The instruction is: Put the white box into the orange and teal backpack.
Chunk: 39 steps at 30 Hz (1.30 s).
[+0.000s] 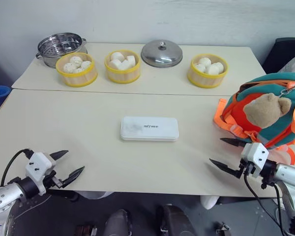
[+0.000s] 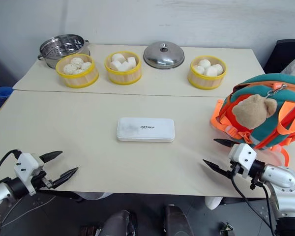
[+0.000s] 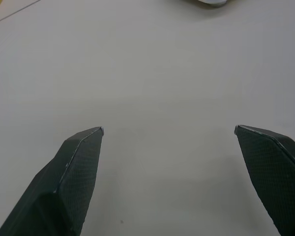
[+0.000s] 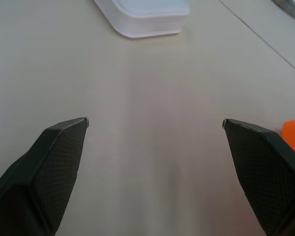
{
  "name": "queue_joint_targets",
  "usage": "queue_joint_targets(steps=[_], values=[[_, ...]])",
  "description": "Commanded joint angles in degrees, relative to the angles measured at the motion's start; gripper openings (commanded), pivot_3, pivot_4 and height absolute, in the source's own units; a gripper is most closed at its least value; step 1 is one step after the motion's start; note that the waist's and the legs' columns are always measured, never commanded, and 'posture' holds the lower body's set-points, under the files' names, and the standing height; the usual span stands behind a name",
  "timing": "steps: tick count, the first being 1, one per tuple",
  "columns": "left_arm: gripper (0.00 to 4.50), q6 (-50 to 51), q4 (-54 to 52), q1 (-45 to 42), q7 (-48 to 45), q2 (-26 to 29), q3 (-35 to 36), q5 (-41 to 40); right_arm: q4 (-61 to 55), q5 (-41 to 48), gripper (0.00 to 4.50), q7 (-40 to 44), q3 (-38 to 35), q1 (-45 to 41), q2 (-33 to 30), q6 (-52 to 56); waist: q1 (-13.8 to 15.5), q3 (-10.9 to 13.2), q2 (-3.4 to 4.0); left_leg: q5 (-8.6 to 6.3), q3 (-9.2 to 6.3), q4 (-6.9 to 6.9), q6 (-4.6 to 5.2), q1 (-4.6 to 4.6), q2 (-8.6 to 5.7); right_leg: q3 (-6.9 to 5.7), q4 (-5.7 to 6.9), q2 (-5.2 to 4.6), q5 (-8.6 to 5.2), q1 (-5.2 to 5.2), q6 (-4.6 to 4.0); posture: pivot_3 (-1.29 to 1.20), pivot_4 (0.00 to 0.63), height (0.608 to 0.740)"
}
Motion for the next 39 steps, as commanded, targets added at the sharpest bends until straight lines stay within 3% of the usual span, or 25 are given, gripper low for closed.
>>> queue_joint_targets(steps=[1,6,8,11,14,20,22,24,33,39], values=[[4.5,1.98,-3.29,-1.33,2.47,1.37,1.29,0.8,-4.05,1.91,4.49,1.03,-0.58,0.33,-1.18,1.89,-0.09,0.0,0.0,0.0,0.0,0.0,0.0,0.01,0.0,0.0,0.0,0.0,0.0,0.01,0.0,0.0,0.15,0.74],[4.5,5.65,-5.61,-2.13,2.35,1.03,0.7,-1.04,-6.29,1.17,4.49,-0.38,0.09,-0.12,-0.21,4.81,-0.05,0.0,0.0,-0.01,0.0,-0.01,-0.01,0.05,0.0,0.0,0.01,0.0,0.0,0.04,0.0,0.0,0.15,0.74],[4.5,7.99,-5.6,-4.36,3.08,0.57,1.36,-3.18,-9.05,3.78,4.49,-3.9,0.02,-2.21,1.8,10.57,-0.06,0.0,0.0,-0.01,0.0,-0.02,-0.01,0.05,0.01,0.0,0.01,0.0,0.0,0.03,0.0,0.0,0.15,0.74],[3.93,21.25,-5.22,-15.92,12.19,1.06,2.11,-6.66,-13.87,5.81,4.32,-5.74,4.2,-10.96,1.81,22.65,-0.03,0.03,0.01,0.07,-0.01,0.05,0.02,0.06,0.01,0.0,0.16,0.0,0.02,0.01,-0.04,0.0,0.15,0.74],[3.04,25.73,-3.08,-23.42,16.13,0.58,-2.73,-3.47,-11.89,0.15,3.63,-7.22,9.0,-16.76,2.29,24.93,0.05,0.01,0.01,0.11,-0.07,0.09,-0.01,0.12,0.01,-0.05,0.21,0.02,0.06,0.06,-0.09,0.0,0.15,0.74],[1.18,24.6,4.91,-33.36,19.36,-2.71,-13.37,3.51,1.27,-12.69,1.55,-13.97,15.36,-27.0,5.07,17.97,0.08,0.0,0.02,0.08,0.0,0.29,-0.29,-0.17,-0.01,-0.06,0.1,0.03,0.06,-0.12,-0.07,0.0,0.15,0.74],[0.52,24.72,6.41,-35.38,19.83,-3.64,-14.67,4.27,5.91,-15.24,0.85,-15.26,16.63,-30.33,6.04,16.32,-0.04,0.01,0.0,0.03,0.02,0.74,-0.2,-0.74,0.04,-0.05,0.2,0.05,0.1,-0.51,0.02,0.0,0.15,0.74],[0.0,24.3,7.1,-37.28,19.04,-5.03,-15.82,3.69,9.74,-16.5,0.17,-15.51,17.73,-33.52,7.29,16.2,-0.2,0.02,-0.01,0.02,0.11,0.79,-0.17,-0.75,0.04,0.03,0.23,0.05,0.12,-0.56,0.07,0.0,0.15,0.74],[0.0,23.75,10.01,-42.02,15.52,-8.64,-25.36,6.76,12.27,-18.22,0.07,-14.72,20.52,-35.29,13.12,16.63,0.01,0.02,-0.01,0.1,0.11,0.8,-0.28,-0.75,0.09,0.03,0.35,0.12,0.12,-0.62,0.07,0.0,0.15,0.74],[0.0,24.07,6.48,-40.24,13.2,-10.33,-24.08,3.39,5.6,-17.67,0.07,-14.29,20.39,-32.58,13.17,19.3,-0.21,0.02,-0.01,0.11,0.11,0.78,-0.31,-0.75,0.11,0.05,0.39,0.12,0.12,-0.66,0.07,0.0,0.15,0.74]])
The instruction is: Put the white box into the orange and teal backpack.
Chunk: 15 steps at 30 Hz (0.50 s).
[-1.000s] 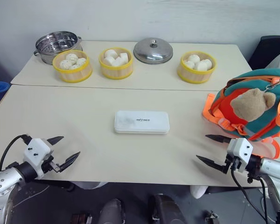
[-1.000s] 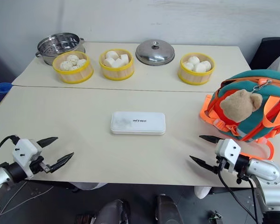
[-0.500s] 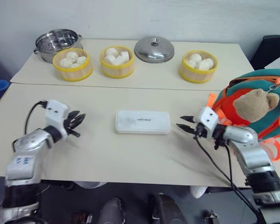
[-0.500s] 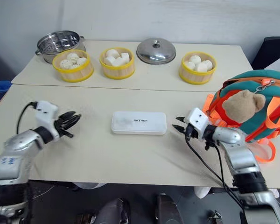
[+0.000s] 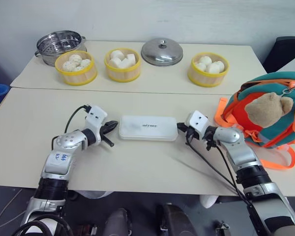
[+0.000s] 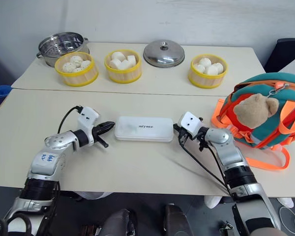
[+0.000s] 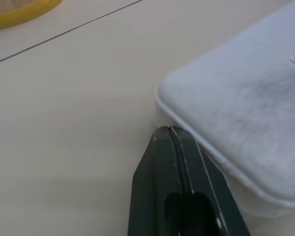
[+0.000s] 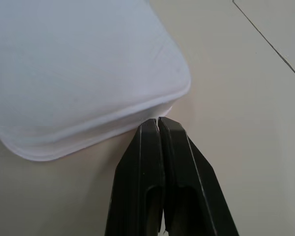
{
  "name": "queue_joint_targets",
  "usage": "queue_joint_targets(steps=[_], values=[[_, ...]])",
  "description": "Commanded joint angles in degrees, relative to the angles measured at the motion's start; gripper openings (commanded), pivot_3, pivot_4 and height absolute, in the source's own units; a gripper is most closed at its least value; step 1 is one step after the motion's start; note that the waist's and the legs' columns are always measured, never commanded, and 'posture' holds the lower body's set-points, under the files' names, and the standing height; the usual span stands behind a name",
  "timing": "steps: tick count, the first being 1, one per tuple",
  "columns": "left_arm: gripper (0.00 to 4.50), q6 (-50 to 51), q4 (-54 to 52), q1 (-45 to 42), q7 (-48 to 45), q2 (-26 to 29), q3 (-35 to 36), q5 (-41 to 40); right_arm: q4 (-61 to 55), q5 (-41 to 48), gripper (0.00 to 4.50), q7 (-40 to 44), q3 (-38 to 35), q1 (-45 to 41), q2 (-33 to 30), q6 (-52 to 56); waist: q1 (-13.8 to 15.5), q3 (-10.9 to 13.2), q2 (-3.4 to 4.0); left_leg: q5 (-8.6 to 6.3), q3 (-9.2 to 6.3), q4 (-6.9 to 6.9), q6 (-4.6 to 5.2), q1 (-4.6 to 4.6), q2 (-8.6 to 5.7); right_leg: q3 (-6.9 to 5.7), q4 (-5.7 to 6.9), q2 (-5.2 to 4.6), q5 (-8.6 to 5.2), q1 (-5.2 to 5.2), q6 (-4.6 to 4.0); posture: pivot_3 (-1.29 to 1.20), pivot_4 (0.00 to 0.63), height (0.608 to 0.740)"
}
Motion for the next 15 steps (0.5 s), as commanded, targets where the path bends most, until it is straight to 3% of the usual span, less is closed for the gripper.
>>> queue_joint_targets(steps=[1,9,15], values=[[0.0,-0.4,-5.79,2.3,-3.14,-0.07,1.65,-3.35,-5.98,0.84,0.07,0.63,-0.64,1.46,-0.61,1.66,-0.1,0.0,0.0,0.01,0.01,-0.01,-0.02,0.0,0.0,0.0,0.03,0.0,0.0,-0.03,0.0,0.0,0.15,0.74],[0.0,1.84,-15.76,11.43,-7.71,0.65,3.74,-8.67,-16.43,3.39,0.07,2.34,-2.75,8.03,-3.01,5.82,0.23,0.0,0.0,0.01,-0.01,-0.04,0.0,-0.02,-0.01,0.02,-0.01,-0.02,0.0,-0.03,0.0,0.0,0.15,0.74],[0.0,4.31,-22.42,19.74,-10.38,3.64,5.3,-11.14,-28.55,6.22,0.07,5.16,-4.1,18.18,-6.81,10.02,0.19,0.0,0.0,-0.01,-0.03,-0.14,0.01,-0.01,-0.01,0.02,-0.08,-0.02,-0.01,-0.03,-0.01,0.0,0.15,0.74]])
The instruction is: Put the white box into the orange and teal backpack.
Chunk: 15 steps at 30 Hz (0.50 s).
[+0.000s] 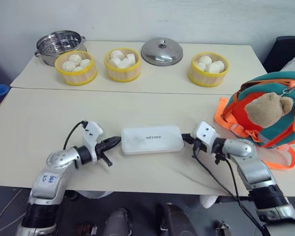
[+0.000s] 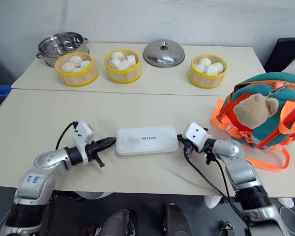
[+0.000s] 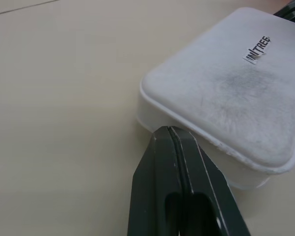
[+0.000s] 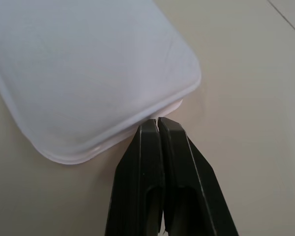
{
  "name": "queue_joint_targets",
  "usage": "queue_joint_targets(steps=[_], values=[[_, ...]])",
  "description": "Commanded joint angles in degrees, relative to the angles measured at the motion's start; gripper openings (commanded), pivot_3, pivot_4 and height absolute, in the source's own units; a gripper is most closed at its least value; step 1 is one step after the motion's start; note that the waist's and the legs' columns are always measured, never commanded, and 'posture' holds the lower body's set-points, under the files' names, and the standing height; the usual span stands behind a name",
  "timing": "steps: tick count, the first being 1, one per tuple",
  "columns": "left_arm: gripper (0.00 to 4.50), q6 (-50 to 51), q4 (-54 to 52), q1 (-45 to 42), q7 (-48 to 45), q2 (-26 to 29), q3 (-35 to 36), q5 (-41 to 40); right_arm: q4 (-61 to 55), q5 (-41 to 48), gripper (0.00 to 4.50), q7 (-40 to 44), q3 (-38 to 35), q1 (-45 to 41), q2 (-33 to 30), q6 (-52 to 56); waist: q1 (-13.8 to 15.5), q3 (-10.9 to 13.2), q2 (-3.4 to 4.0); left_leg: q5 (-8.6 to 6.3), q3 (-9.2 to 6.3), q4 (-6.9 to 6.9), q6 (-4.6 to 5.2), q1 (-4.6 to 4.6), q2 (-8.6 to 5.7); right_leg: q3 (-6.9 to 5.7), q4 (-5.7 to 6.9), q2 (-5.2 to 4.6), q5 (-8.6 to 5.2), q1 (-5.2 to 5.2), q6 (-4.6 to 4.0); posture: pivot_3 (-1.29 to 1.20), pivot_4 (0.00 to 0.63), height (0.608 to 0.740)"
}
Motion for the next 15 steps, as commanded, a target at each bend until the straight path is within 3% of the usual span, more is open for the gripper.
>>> queue_joint_targets(steps=[1,7,10,12,15], values=[[0.0,1.65,-5.79,3.43,-1.84,1.04,0.94,-3.31,-7.63,2.19,0.07,1.75,-0.58,5.1,-1.84,-0.14,0.0,0.0,0.0,0.0,-0.01,-0.04,0.01,0.01,-0.01,0.0,0.0,0.0,0.0,0.0,0.0,0.0,0.15,0.74],[0.0,2.16,-9.45,10.4,-1.79,1.83,2.76,-4.52,-9.0,1.66,0.07,0.37,-3.44,13.39,-4.36,-2.63,0.05,0.0,0.0,-0.14,-0.09,-0.03,0.23,0.21,-0.01,-0.03,-0.14,0.0,0.0,0.33,-0.01,0.0,0.15,0.74],[0.0,9.08,-8.24,10.33,-2.08,1.78,8.14,-12.65,-7.83,1.79,0.07,-0.55,-5.21,16.03,-4.73,-4.45,0.12,0.0,0.0,-0.18,-0.17,-0.04,0.3,0.28,-0.01,-0.08,-0.18,-0.01,-0.01,0.46,-0.02,0.0,0.15,0.74],[0.55,13.67,-5.04,9.0,-1.95,3.3,11.91,-16.16,-5.44,1.49,0.0,-0.45,-6.36,16.39,-5.48,-6.79,0.14,-0.01,-0.01,-0.19,-0.23,0.0,0.31,0.28,-0.01,-0.13,-0.19,-0.01,-0.02,0.48,-0.03,0.0,0.15,0.74],[1.45,28.52,0.82,3.93,-0.83,10.36,13.43,-19.01,-2.87,1.36,0.0,0.24,-7.09,15.57,-6.9,-9.18,0.16,-0.01,-0.02,-0.18,-0.27,0.04,0.32,0.31,-0.02,-0.17,-0.19,-0.01,-0.02,0.55,-0.03,0.0,0.15,0.74]])
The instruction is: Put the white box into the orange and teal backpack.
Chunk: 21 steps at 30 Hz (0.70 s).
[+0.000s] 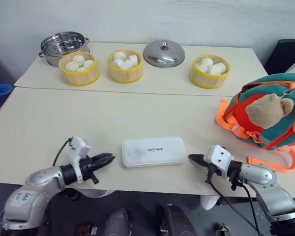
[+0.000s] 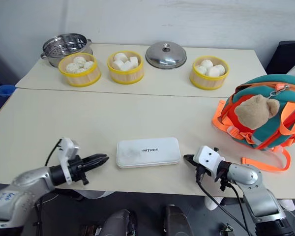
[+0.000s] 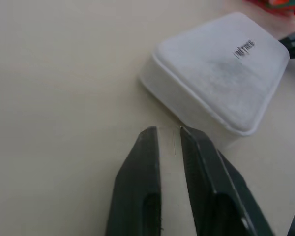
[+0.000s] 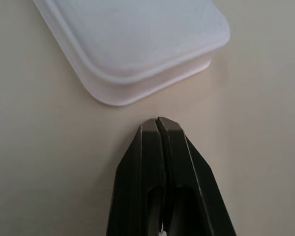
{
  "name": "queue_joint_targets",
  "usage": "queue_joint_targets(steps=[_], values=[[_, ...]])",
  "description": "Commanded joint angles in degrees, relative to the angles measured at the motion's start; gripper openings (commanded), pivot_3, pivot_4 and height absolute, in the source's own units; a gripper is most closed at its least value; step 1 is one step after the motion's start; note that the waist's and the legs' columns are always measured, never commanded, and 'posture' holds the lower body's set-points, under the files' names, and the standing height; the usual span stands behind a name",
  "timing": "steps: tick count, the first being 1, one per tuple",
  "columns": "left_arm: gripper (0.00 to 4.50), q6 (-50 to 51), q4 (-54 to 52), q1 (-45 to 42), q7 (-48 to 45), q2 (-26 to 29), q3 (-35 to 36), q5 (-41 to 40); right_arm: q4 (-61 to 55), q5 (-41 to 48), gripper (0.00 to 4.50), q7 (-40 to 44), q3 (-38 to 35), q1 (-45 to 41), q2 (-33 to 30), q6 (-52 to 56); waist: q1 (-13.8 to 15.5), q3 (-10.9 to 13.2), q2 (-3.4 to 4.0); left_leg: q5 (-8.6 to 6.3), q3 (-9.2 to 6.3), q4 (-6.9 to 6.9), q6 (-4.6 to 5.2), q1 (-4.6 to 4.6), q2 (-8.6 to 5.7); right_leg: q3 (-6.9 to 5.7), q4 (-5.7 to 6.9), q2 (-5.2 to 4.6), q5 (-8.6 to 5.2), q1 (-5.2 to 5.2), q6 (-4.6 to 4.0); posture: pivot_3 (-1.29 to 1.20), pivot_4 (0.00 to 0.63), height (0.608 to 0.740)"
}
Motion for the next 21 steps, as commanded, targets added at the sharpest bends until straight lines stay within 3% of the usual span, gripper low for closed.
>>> queue_joint_targets(steps=[1,7,10,18,21], values=[[1.72,12.29,5.33,-6.22,-0.68,7.1,1.79,-3.72,4.14,-0.68,0.0,1.03,-2.12,-0.7,-2.8,-2.61,0.06,0.0,-0.01,0.01,-0.02,0.0,0.01,0.01,-0.02,0.0,0.01,0.0,0.0,0.01,0.0,0.0,0.15,0.74],[3.63,31.54,14.45,-23.33,-4.68,13.43,-5.93,-8.57,10.45,-0.66,0.0,6.25,0.44,-5.47,-5.49,-9.55,0.01,-0.01,-0.03,0.09,-0.09,0.02,-0.15,0.0,-0.11,-0.05,-0.04,-0.07,0.01,0.08,0.02,0.0,0.15,0.74],[4.47,40.15,21.38,-28.62,-3.56,10.9,-9.16,-9.05,12.73,-0.69,0.0,10.24,3.55,-10.18,-5.03,-12.45,-0.46,0.0,-0.01,0.07,-0.04,0.01,-0.21,-0.01,-0.07,-0.02,-0.04,-0.04,0.0,0.04,0.03,0.0,0.15,0.74],[4.47,43.15,23.81,-29.4,0.84,2.13,-6.72,-10.29,16.17,-2.72,0.0,10.8,6.75,-14.56,-2.81,-14.6,-0.09,-0.02,0.04,0.13,-0.02,0.11,-0.31,0.06,-0.04,0.02,0.08,0.0,-0.05,0.05,0.03,0.0,0.15,0.74],[4.47,43.38,27.11,-31.06,3.23,0.28,-7.8,-15.1,17.3,-3.36,0.0,10.04,6.69,-15.84,-1.69,-14.65,0.09,-0.05,0.09,0.14,-0.03,0.22,-0.3,0.09,-0.05,0.02,0.11,-0.02,-0.04,0.12,0.03,0.0,0.15,0.74]])
